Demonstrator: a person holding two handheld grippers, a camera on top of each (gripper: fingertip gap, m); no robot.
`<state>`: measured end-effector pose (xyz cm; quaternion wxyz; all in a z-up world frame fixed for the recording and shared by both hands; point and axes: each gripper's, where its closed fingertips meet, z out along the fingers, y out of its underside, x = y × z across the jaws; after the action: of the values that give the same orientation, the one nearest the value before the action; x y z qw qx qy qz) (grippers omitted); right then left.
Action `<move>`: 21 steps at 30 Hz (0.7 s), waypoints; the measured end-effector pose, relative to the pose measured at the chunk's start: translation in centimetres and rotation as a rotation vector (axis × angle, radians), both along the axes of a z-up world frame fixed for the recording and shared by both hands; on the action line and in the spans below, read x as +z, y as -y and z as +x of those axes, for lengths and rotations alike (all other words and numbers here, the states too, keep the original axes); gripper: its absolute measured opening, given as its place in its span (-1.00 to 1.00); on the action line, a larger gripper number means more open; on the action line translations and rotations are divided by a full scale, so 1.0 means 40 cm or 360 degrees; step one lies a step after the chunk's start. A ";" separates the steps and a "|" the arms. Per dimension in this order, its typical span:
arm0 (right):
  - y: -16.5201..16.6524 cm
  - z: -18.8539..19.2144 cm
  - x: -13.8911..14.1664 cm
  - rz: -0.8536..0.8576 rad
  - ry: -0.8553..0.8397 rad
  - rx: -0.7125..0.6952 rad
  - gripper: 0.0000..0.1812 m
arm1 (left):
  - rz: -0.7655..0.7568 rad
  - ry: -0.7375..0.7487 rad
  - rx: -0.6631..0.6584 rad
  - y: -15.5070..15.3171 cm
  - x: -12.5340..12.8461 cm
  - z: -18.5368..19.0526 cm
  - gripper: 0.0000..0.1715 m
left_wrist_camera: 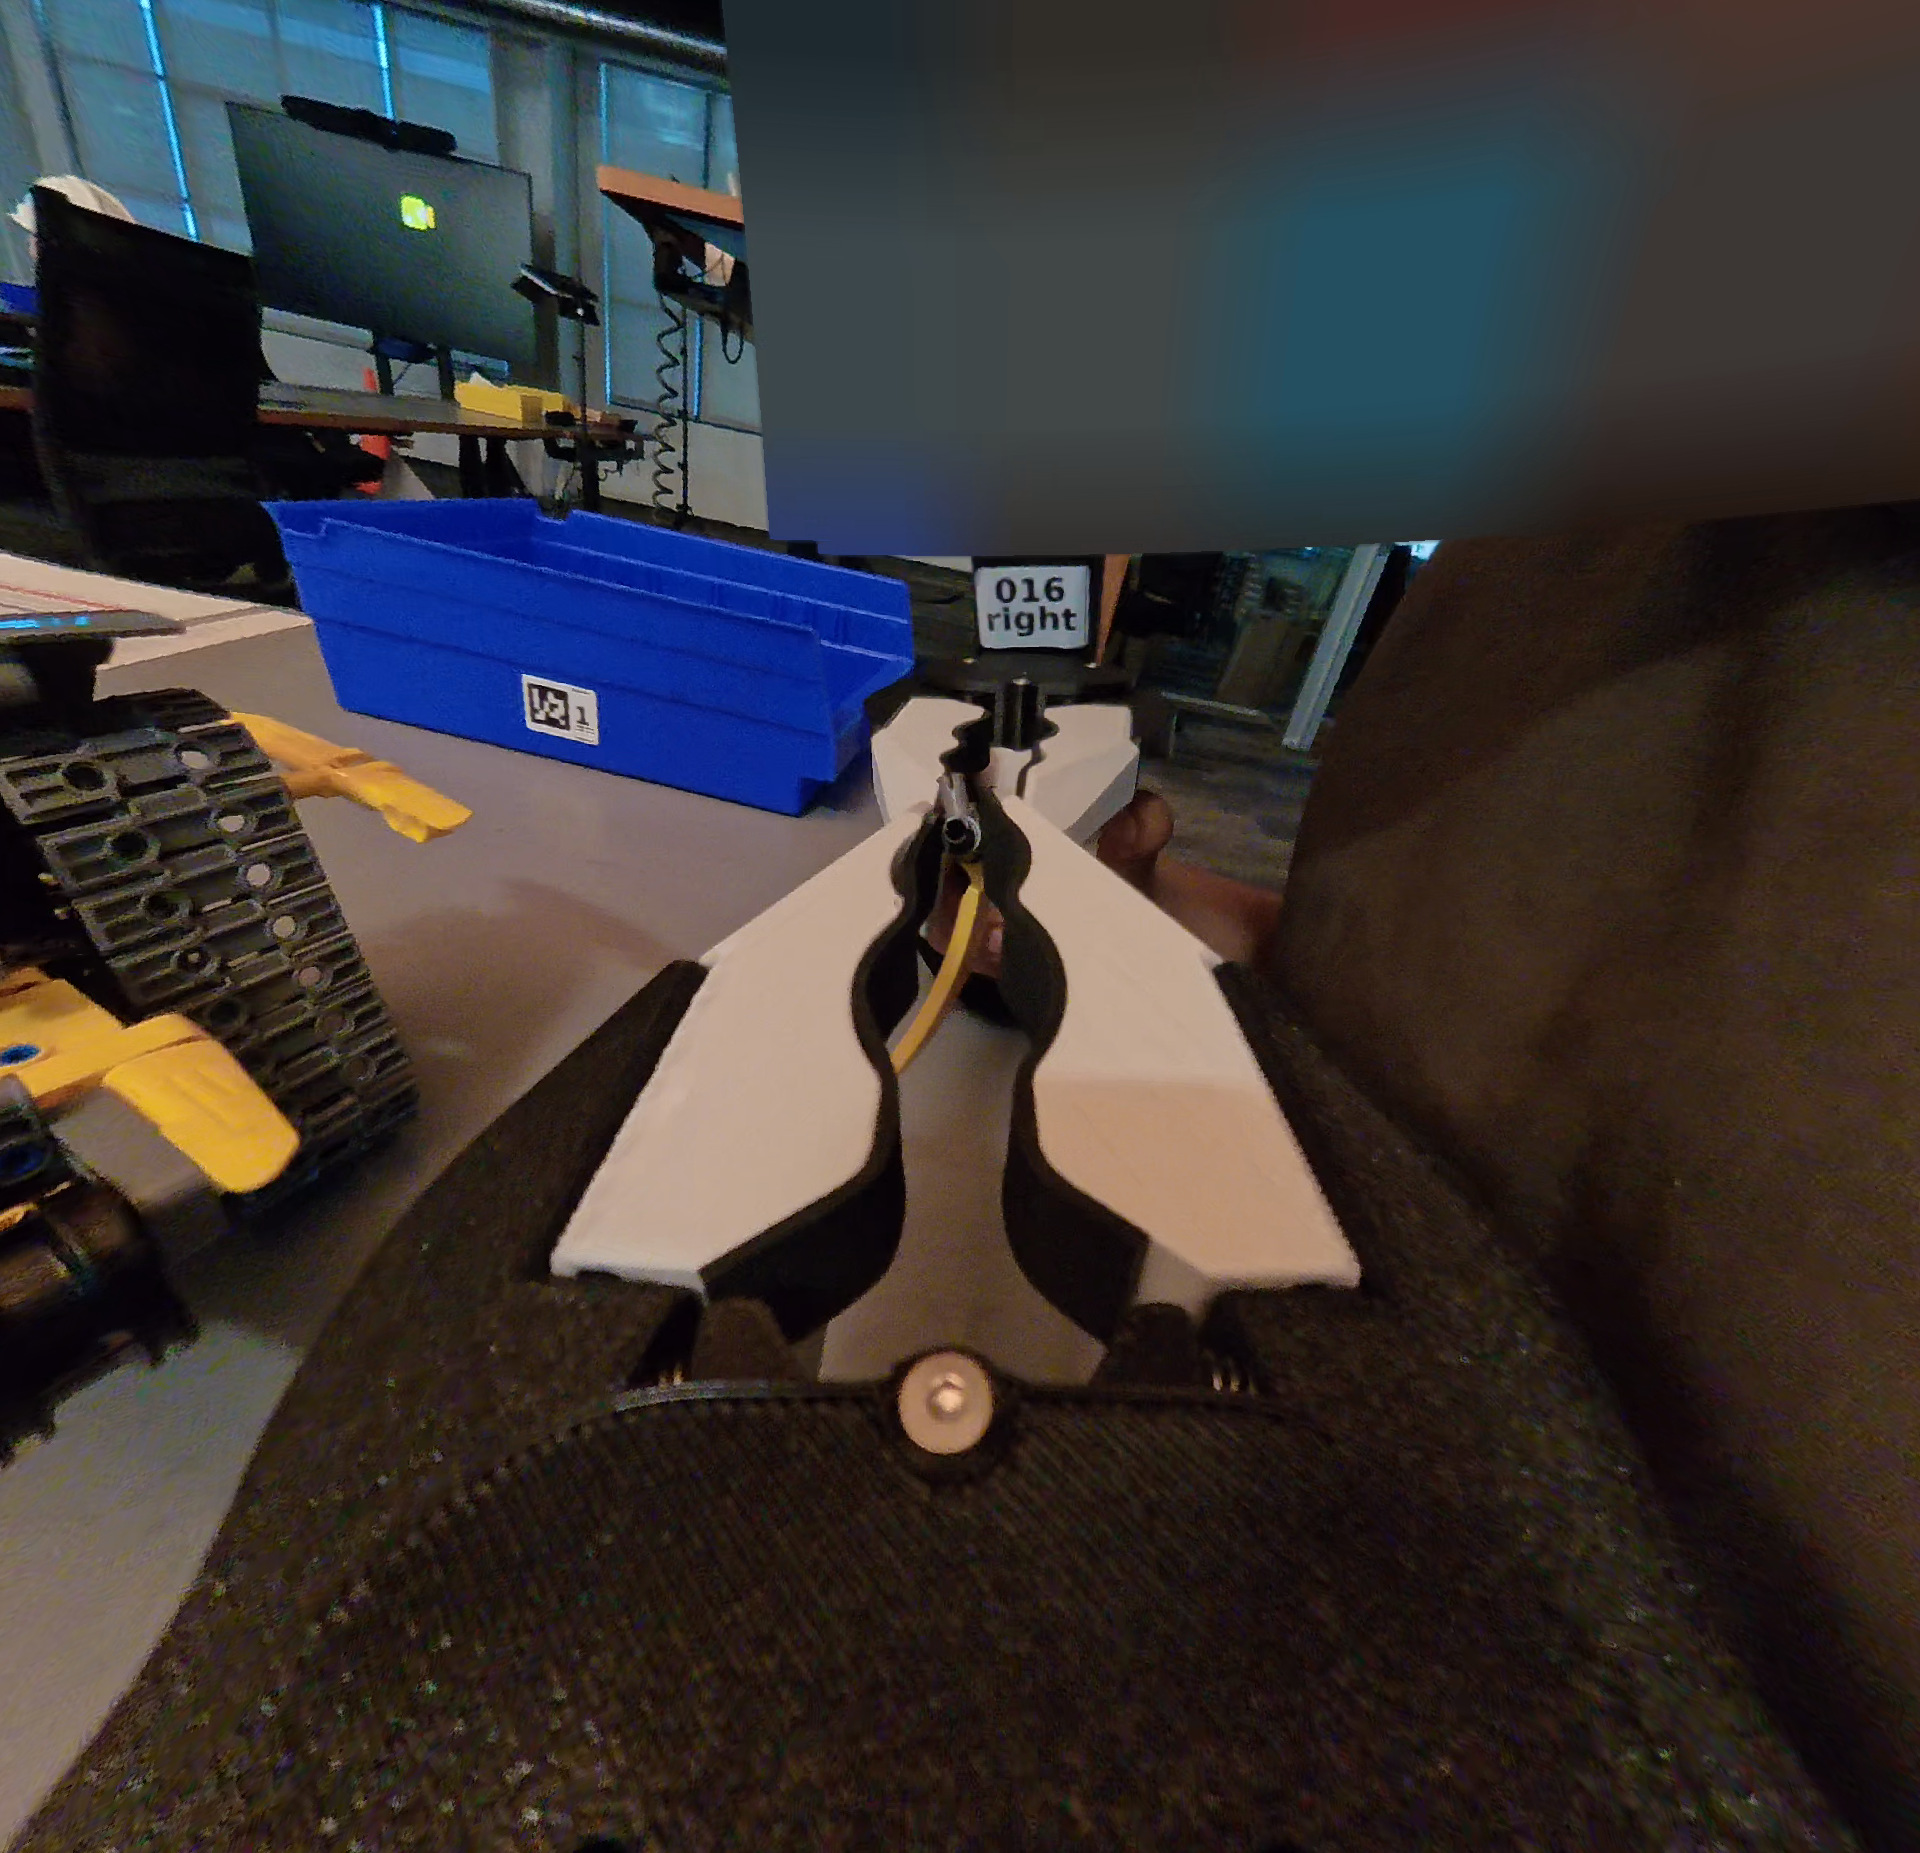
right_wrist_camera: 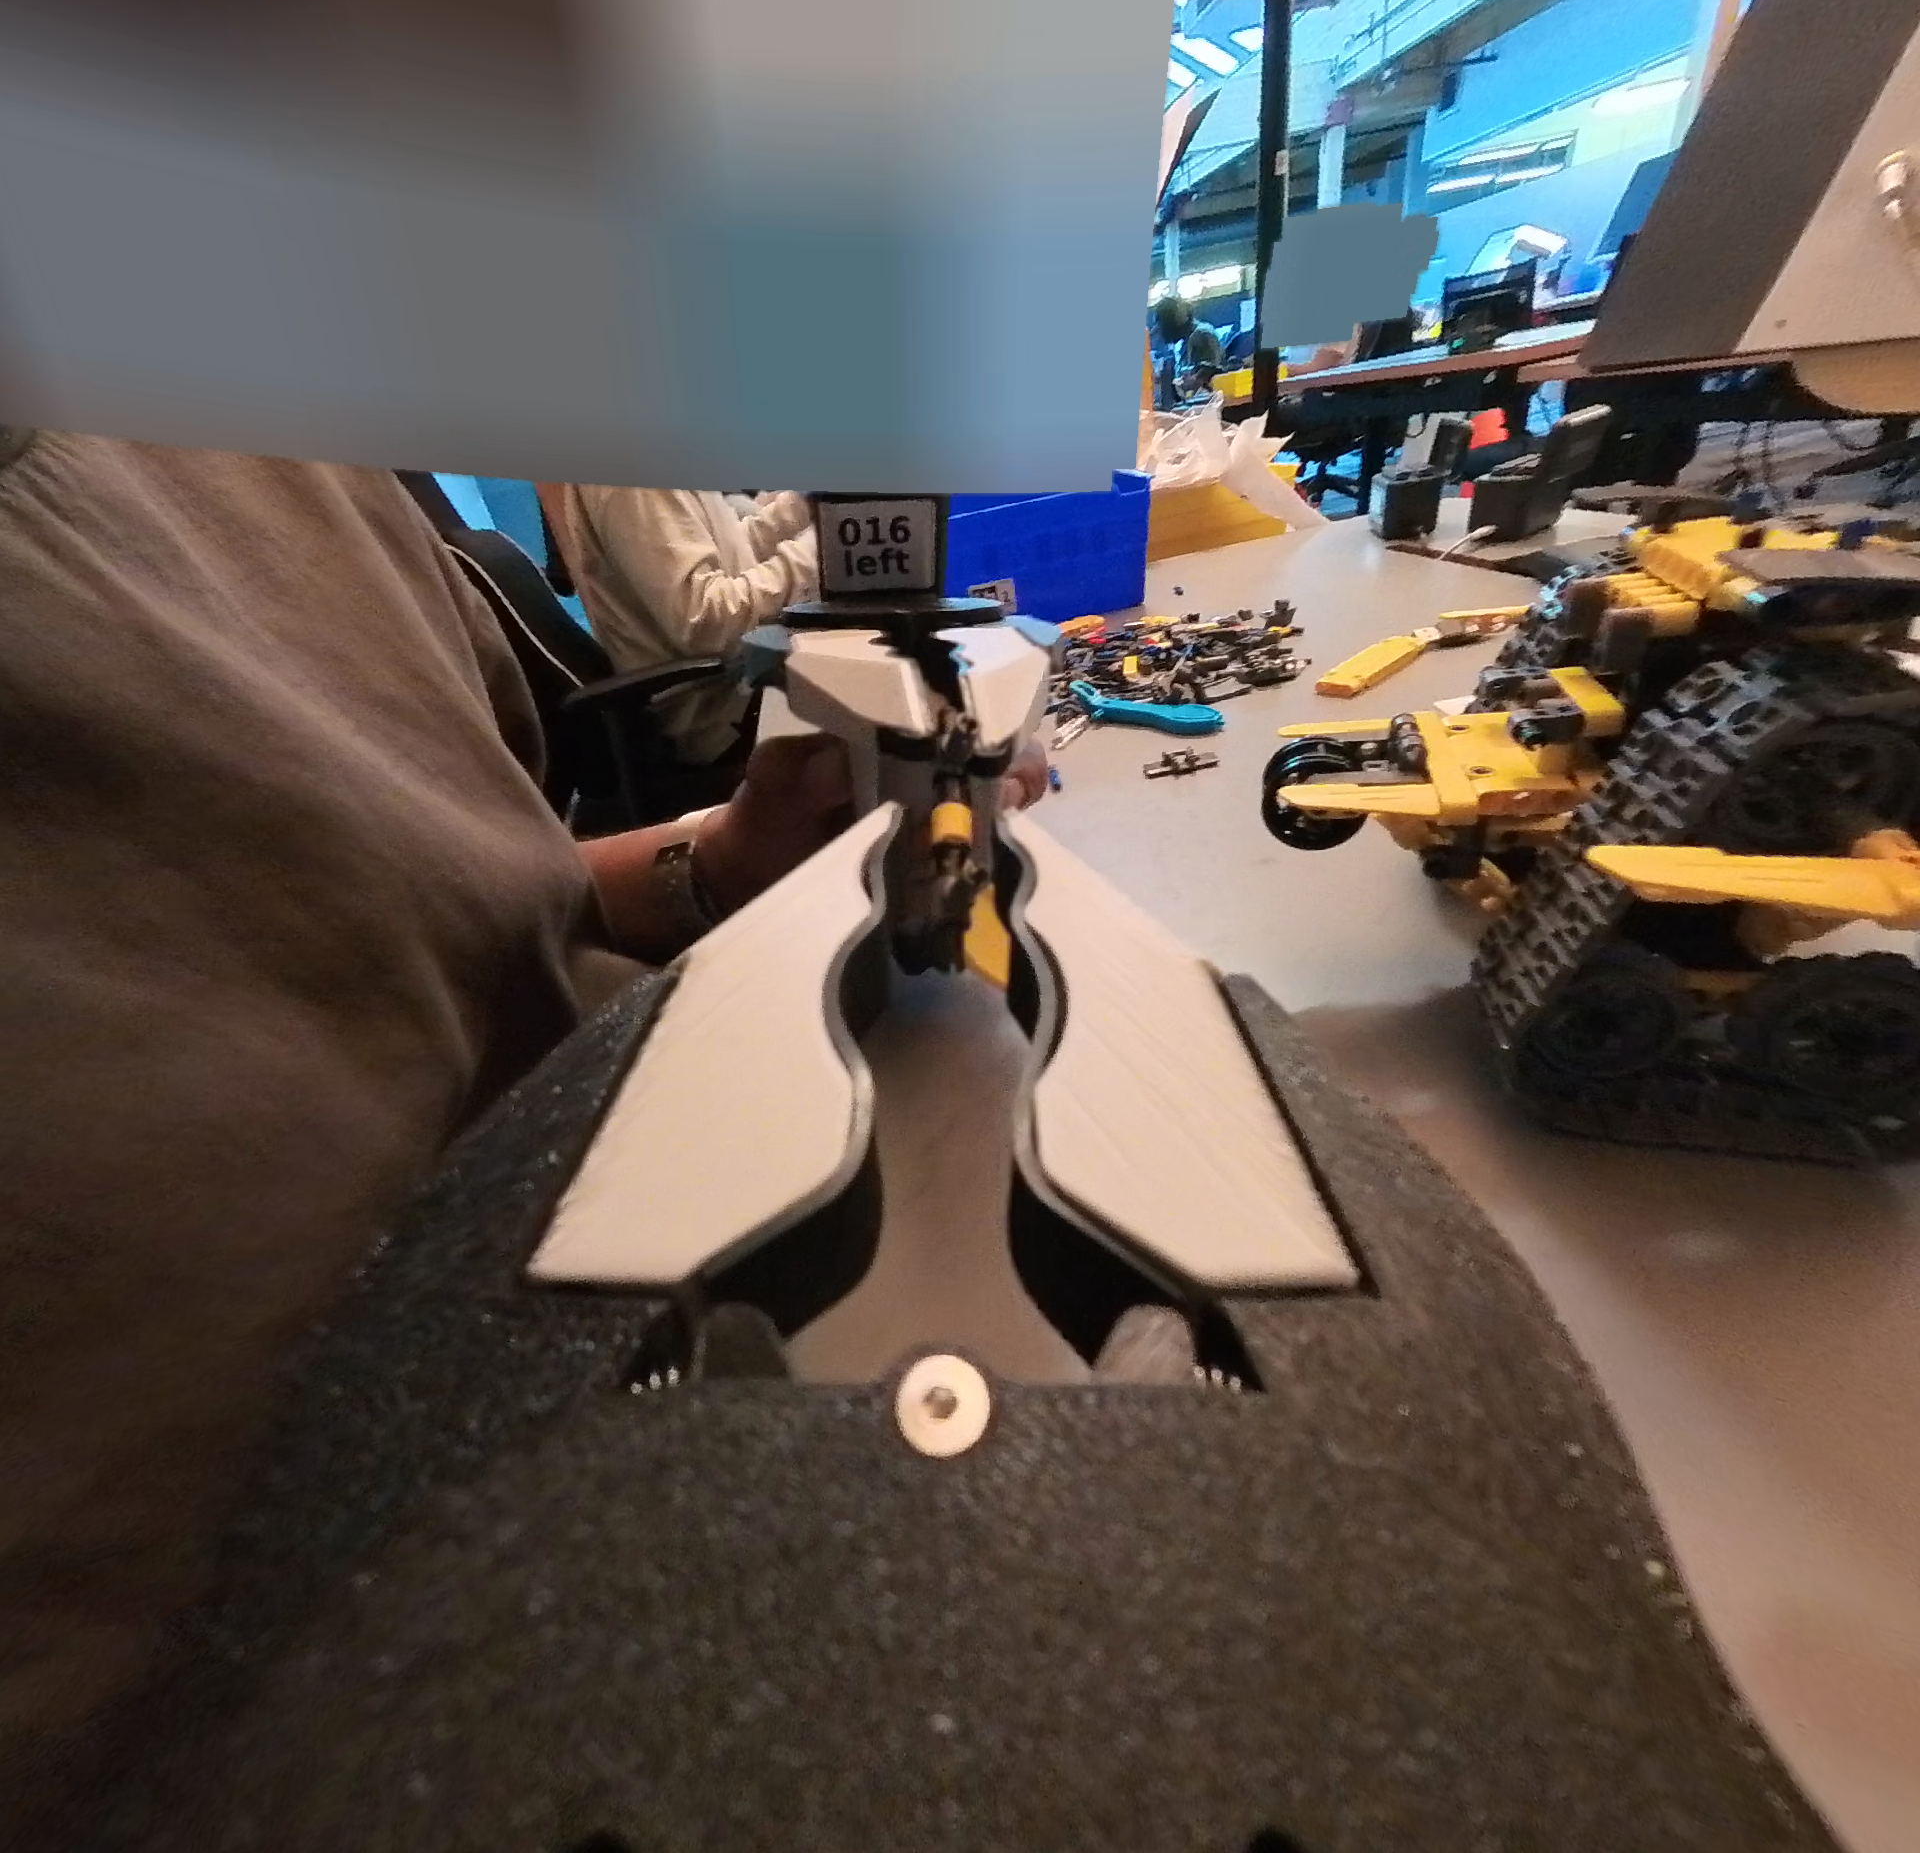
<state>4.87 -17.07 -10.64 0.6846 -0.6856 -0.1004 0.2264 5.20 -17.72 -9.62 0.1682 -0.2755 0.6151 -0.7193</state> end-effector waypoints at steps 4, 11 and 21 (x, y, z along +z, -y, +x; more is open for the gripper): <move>-0.001 0.026 0.009 0.0058 0.0047 -0.0121 -0.76 | -0.0075 -0.0016 0.0061 -0.028 0.008 0.008 -0.94; -0.011 0.055 0.009 0.0093 0.0161 -0.0310 -0.73 | -0.0219 -0.0135 0.0213 -0.089 -0.003 0.038 -0.94; -0.008 0.061 0.012 0.0104 0.0136 -0.0325 -0.73 | -0.0366 -0.0107 0.0160 -0.102 0.023 0.023 -0.94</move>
<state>7.32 -16.74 -10.16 0.7212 -0.6785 -0.0663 0.1227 6.13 -13.63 -8.69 0.1505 -0.3475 0.5194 -0.7661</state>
